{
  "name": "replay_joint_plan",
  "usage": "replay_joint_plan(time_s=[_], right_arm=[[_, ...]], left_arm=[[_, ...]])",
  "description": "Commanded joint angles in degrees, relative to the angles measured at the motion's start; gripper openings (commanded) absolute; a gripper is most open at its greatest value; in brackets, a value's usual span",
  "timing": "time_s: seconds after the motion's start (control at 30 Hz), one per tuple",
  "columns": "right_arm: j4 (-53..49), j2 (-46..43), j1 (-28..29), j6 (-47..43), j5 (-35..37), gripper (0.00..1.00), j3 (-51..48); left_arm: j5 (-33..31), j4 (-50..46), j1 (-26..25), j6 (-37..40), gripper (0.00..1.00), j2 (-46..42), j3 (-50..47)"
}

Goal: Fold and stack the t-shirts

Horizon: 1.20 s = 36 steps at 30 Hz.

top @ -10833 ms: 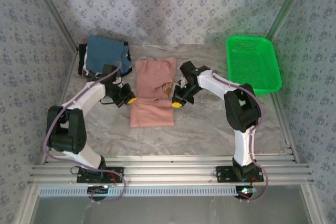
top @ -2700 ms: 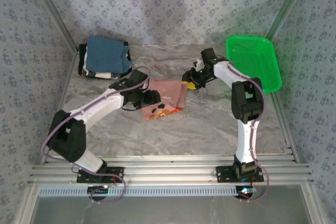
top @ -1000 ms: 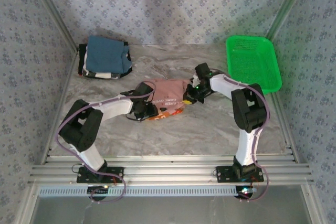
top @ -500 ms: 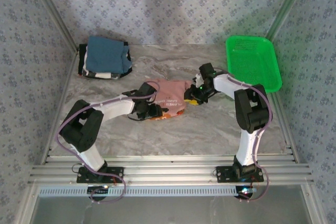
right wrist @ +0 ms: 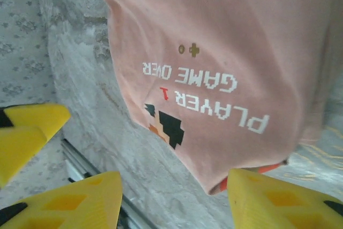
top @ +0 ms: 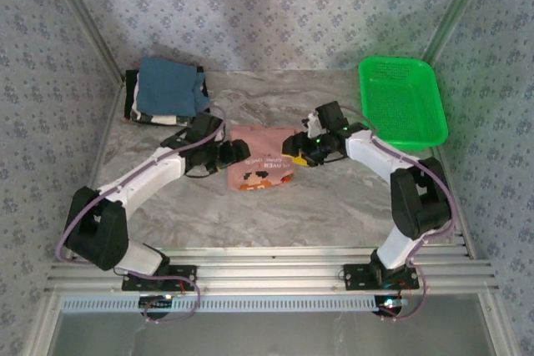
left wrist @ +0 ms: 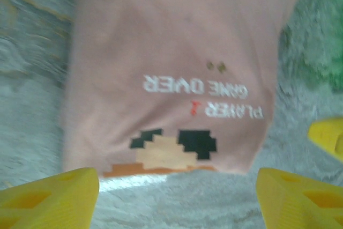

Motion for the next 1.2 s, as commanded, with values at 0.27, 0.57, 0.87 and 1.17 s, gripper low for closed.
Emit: replay_joint_plan(time_s=[0.27, 0.57, 0.87, 1.17], right_arm=[[7.0, 12.2, 3.1, 9.5, 0.6, 0.57, 2.2], [6.2, 15.7, 0.4, 5.8, 3.1, 0.56, 1.7], [5.8, 17.5, 0.0, 4.8, 1.8, 0.56, 1.5], [6.7, 16.9, 0.3, 4.2, -0.1, 0.56, 1.2]], left_arm=[[4.1, 7.5, 9.0, 1.8, 0.8, 9.5, 0.1], [5.0, 17.1, 8.8, 0.2, 0.82, 18.0, 0.4], [2.5, 20.4, 4.7, -1.5, 0.83, 25.0, 5.0], [0.7, 18.5, -0.5, -0.8, 0.82, 31.4, 13.4]])
